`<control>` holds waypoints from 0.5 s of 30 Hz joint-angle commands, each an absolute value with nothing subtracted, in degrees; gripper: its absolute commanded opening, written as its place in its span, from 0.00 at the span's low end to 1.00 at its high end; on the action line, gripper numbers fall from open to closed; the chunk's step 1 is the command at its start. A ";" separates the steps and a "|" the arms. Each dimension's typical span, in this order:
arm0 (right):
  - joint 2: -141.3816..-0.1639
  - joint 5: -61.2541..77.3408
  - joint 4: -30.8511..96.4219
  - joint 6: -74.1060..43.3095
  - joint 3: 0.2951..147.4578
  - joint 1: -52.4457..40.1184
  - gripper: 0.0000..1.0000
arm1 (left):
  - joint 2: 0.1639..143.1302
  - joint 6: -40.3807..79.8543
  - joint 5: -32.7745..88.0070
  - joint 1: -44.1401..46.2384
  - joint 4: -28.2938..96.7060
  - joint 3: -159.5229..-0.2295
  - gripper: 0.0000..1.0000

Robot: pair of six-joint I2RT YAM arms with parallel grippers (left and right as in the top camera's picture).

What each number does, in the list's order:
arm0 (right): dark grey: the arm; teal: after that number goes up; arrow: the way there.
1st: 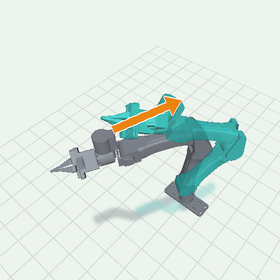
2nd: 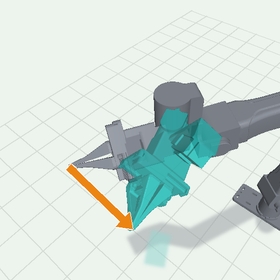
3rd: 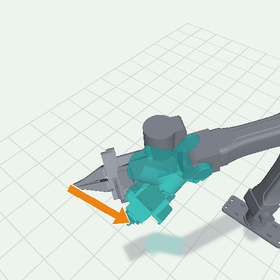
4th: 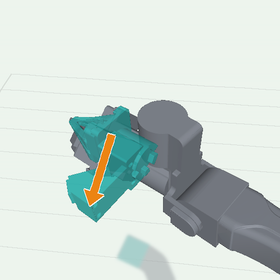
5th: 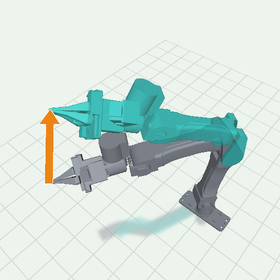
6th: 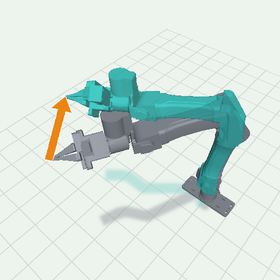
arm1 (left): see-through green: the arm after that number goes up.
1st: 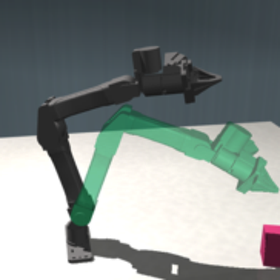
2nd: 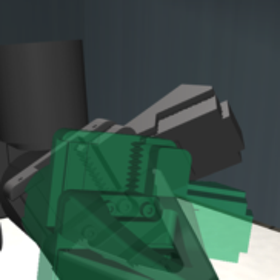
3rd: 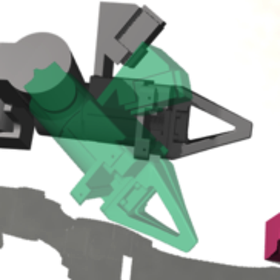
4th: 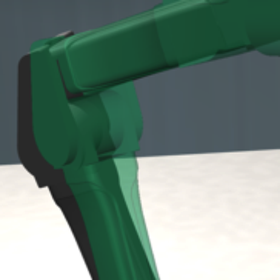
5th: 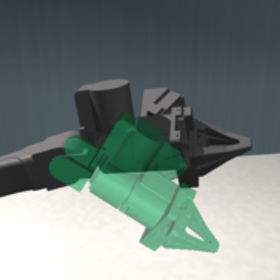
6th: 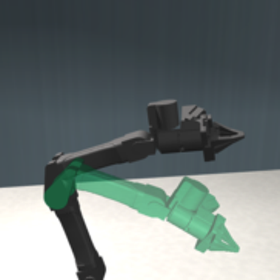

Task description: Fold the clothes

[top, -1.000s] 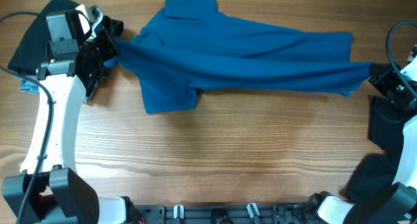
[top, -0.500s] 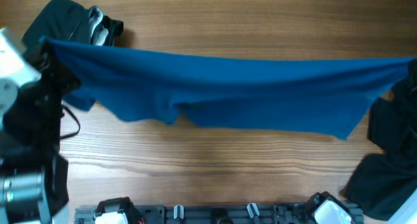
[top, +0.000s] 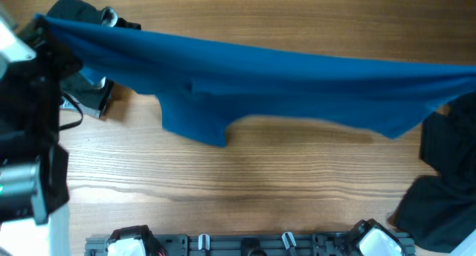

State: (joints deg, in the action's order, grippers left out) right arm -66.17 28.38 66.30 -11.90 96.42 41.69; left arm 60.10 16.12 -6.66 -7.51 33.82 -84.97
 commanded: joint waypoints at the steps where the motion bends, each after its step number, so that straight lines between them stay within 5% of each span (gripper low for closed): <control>1: -63.42 24.34 69.58 -10.46 100.36 42.09 0.04 | 56.21 13.04 -10.66 -7.79 34.26 -88.58 0.04; 8: -63.57 18.37 75.35 -8.99 106.67 42.09 0.04 | 53.76 12.40 -11.60 -7.79 34.06 -88.58 0.04; 15: -73.49 21.56 74.17 -8.97 106.65 42.06 0.04 | 67.61 12.43 0.21 -7.60 24.71 -88.58 0.04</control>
State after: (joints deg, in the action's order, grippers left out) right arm -67.57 20.97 74.87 -9.96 105.62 41.69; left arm 59.99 13.56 -5.63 -7.51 28.64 -87.42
